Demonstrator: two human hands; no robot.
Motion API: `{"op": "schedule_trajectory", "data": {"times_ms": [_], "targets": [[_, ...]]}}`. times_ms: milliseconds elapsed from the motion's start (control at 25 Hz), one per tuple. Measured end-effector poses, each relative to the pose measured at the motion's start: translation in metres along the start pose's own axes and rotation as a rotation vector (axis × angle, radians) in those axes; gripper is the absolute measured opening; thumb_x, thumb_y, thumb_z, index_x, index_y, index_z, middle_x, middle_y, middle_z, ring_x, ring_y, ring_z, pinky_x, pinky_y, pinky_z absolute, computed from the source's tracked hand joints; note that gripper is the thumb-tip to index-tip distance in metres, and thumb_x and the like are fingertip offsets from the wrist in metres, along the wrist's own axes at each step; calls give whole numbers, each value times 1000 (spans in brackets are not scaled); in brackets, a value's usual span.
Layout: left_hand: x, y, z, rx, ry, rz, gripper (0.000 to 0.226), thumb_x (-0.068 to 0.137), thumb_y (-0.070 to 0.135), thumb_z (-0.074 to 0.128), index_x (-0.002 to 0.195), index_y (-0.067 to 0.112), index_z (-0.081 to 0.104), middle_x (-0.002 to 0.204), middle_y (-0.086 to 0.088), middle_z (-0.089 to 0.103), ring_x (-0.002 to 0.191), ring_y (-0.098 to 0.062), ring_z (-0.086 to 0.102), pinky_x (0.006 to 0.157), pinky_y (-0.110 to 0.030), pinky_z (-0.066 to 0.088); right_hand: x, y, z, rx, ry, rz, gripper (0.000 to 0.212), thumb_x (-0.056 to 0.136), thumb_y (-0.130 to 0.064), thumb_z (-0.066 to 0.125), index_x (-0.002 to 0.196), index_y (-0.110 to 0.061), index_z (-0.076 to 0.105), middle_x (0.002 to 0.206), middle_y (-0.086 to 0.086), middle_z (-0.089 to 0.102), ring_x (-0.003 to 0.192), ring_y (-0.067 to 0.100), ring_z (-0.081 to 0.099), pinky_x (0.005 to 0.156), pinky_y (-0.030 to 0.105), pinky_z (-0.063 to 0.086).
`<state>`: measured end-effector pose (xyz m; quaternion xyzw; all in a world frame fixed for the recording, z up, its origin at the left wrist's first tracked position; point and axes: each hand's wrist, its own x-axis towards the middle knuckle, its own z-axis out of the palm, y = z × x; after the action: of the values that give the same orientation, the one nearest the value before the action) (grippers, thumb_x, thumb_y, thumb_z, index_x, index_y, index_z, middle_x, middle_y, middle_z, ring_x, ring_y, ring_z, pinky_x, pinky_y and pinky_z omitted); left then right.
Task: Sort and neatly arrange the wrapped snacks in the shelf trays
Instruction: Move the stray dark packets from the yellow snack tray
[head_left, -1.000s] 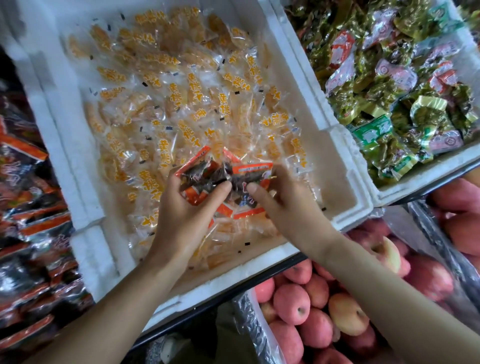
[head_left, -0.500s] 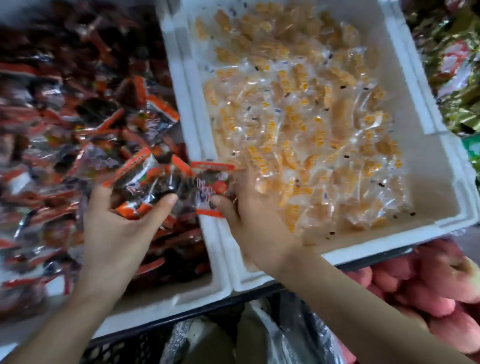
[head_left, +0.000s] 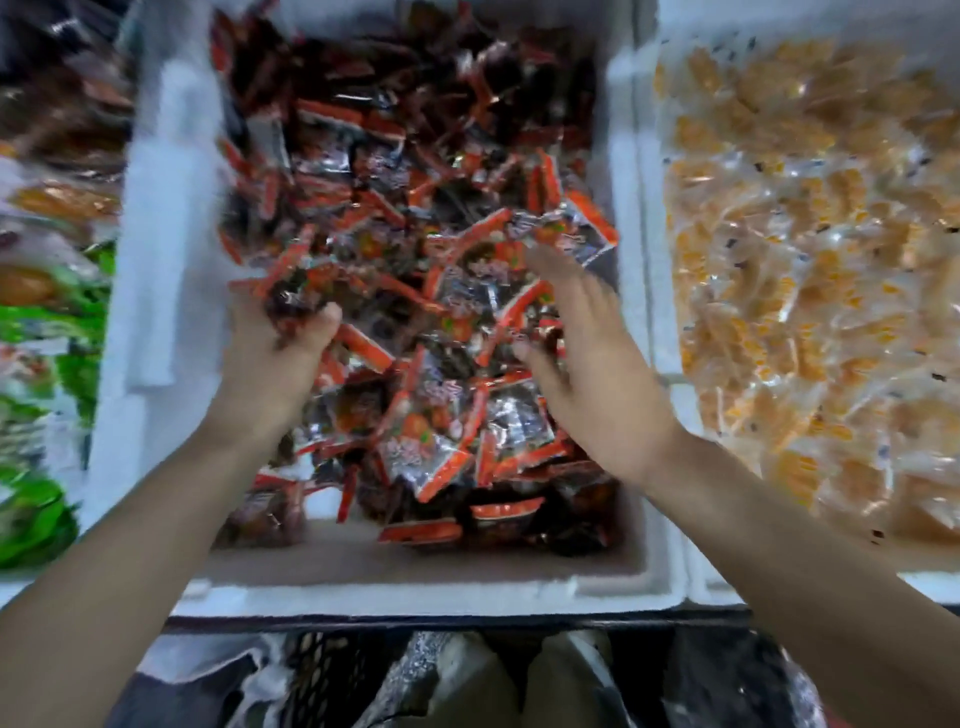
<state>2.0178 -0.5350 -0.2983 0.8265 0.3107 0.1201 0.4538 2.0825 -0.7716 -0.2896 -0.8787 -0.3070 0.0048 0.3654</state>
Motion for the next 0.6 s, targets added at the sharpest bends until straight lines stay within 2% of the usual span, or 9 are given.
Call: {"op": "schedule_trajectory", "data": {"times_ms": [80, 160, 240, 280, 320, 360, 440, 480, 600], "targets": [[-6, -5, -11, 161, 23, 49, 60, 91, 28, 58, 141, 7, 33, 138, -15, 42, 131, -30, 37, 108, -33, 30, -15, -4, 12, -264, -142, -170, 72, 89, -51, 48, 148, -24, 17, 155, 9, 20, 142, 34, 13, 115, 51, 13], [-29, -10, -16, 346, -62, 309, 69, 92, 36, 51, 150, 17, 19, 154, -13, 19, 144, -26, 11, 118, -41, 15, -18, -1, 31, -571, -341, -309, 93, 73, -73, 46, 148, -28, 13, 155, 12, 17, 141, 43, 10, 108, 62, 11], [-51, -22, -10, 662, -248, 695, 76, 90, 58, 41, 152, 27, 10, 159, -5, 6, 145, -25, -2, 114, -56, 8, -1, 1, 45, -782, -467, -382, 105, 65, -78, 48, 149, -27, 12, 156, 14, 13, 139, 46, 5, 102, 69, 14], [-55, -31, -4, 829, -322, 840, 82, 85, 66, 38, 152, 27, 10, 159, -7, 6, 144, -30, 1, 109, -62, 9, 14, 2, 48, -843, -496, -390, 106, 64, -78, 49, 149, -28, 9, 157, 12, 7, 139, 44, -3, 102, 70, 13], [-52, -38, 4, 951, -383, 912, 88, 80, 70, 40, 152, 26, 14, 158, -11, 10, 143, -35, 7, 105, -66, 11, 30, 4, 49, -867, -516, -393, 105, 67, -77, 48, 149, -31, 2, 158, 10, -2, 138, 42, -12, 103, 70, 10], [-43, -41, 11, 1028, -418, 928, 91, 76, 71, 44, 150, 26, 19, 157, -14, 17, 141, -41, 14, 102, -68, 13, 46, 4, 48, -866, -541, -380, 103, 70, -75, 48, 148, -33, -6, 157, 6, -12, 138, 40, -18, 105, 68, 7], [-24, -38, 18, 1090, -434, 854, 94, 69, 74, 47, 148, 28, 22, 154, -16, 24, 137, -47, 26, 98, -70, 16, 72, 1, 45, -882, -570, -343, 101, 75, -73, 47, 146, -36, -14, 155, 1, -22, 140, 38, -20, 108, 65, 5], [-16, -37, 18, 1107, -431, 807, 96, 69, 75, 44, 149, 30, 16, 156, -16, 19, 137, -49, 25, 99, -71, 16, 83, -1, 44, -899, -575, -321, 99, 76, -72, 47, 146, -37, -14, 155, 0, -23, 141, 37, -19, 110, 64, 6], [0, -42, 17, 1070, -409, 729, 92, 72, 77, 28, 143, 43, -19, 156, -5, -20, 143, -45, -5, 108, -67, 1, 104, -2, 38, -889, -579, -220, 95, 80, -68, 48, 146, -38, -13, 155, -2, -23, 142, 35, -18, 113, 62, 8]]}}
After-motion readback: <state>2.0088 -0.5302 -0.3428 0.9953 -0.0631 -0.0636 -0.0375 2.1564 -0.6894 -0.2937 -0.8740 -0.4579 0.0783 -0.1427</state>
